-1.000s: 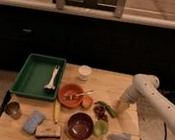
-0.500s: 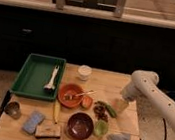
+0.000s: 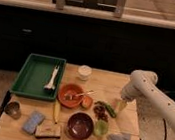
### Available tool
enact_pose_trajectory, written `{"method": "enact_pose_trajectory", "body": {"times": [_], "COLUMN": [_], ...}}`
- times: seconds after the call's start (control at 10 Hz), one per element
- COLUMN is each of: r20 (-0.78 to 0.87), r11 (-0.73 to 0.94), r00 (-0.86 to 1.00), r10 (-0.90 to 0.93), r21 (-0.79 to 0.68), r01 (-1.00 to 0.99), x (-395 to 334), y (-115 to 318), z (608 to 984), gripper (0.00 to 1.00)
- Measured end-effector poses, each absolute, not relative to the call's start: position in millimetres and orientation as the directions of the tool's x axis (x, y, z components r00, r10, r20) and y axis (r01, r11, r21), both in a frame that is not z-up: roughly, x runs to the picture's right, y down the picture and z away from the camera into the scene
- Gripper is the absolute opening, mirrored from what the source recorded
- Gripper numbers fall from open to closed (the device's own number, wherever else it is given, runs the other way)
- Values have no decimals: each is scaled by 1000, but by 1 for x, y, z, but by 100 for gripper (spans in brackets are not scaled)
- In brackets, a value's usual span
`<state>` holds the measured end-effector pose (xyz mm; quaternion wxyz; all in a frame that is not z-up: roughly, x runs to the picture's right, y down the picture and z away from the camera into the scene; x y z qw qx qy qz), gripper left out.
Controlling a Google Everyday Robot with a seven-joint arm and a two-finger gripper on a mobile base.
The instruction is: Place pepper in purple bowl
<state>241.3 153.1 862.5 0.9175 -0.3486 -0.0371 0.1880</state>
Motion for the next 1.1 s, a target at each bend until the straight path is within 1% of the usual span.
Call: {"method": "enact_pose_trajectory", "body": {"times": [0.4, 0.9, 1.0, 1.1], "r20": [-72, -86, -92, -96], "r11": [665, 661, 662, 662], "r00": [913, 911, 910, 911], "r10": [401, 404, 403, 402], "r21": [-663, -660, -658, -657], "r01": [-344, -356, -360, -361], "x": [220, 213, 214, 213], "y": [157, 176, 179, 180], "z": [866, 888, 891, 893], "gripper": [80, 80, 79, 73]}}
